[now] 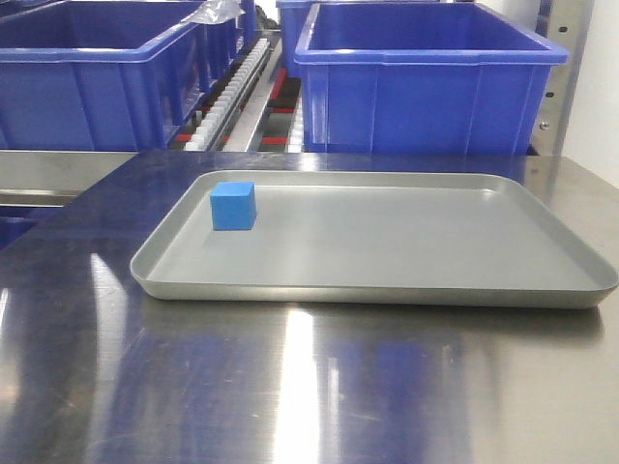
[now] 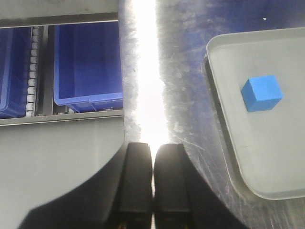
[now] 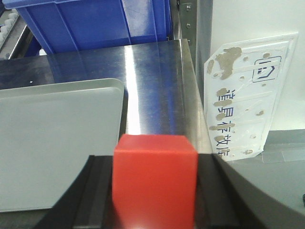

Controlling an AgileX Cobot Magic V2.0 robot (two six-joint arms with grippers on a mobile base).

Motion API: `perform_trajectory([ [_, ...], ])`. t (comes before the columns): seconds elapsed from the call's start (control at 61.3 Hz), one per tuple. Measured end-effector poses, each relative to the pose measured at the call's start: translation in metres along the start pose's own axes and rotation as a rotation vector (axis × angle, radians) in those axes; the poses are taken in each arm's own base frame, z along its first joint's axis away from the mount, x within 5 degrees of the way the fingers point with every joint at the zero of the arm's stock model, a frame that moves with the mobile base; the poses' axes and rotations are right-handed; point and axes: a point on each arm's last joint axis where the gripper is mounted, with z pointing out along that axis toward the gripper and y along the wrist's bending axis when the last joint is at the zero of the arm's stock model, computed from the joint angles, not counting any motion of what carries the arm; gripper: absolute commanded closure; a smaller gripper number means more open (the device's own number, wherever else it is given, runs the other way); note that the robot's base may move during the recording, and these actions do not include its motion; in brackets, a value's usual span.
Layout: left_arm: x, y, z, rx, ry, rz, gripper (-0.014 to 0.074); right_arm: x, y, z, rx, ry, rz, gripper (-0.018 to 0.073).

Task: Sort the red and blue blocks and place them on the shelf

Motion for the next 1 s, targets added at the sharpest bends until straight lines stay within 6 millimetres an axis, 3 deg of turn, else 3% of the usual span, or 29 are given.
perform_trajectory([
  [0.098, 0.0, 0.0, 0.002, -0.001, 0.008, 0.0, 0.0221, 0.0, 0.0, 0.0, 0.0, 0.0, 0.0, 0.0502],
  [0.163, 0.002, 0.0, 0.007, -0.004, 0.035, 0.003, 0.0008, 0.0, 0.0, 0.0, 0.0, 0.0, 0.0, 0.0502],
  [0.212, 0.004, 0.0, 0.01, -0.008, 0.061, 0.004, -0.0029, 0.0, 0.0, 0.0, 0.0, 0.0, 0.0, 0.0502],
  [0.506, 0.009, -0.006, 0.042, 0.011, 0.207, -0.041, 0.0049, 0.0, 0.0, 0.0, 0.0, 0.0, 0.0, 0.0502],
  [0.702, -0.011, -0.018, 0.064, 0.053, 0.224, -0.055, 0.0049, 0.0, 0.0, 0.0, 0.0, 0.0, 0.0, 0.0502],
  [0.995, -0.041, -0.057, 0.108, 0.126, 0.246, -0.003, 0.0049, 0.0, 0.0, 0.0, 0.0, 0.0, 0.0, 0.0502],
])
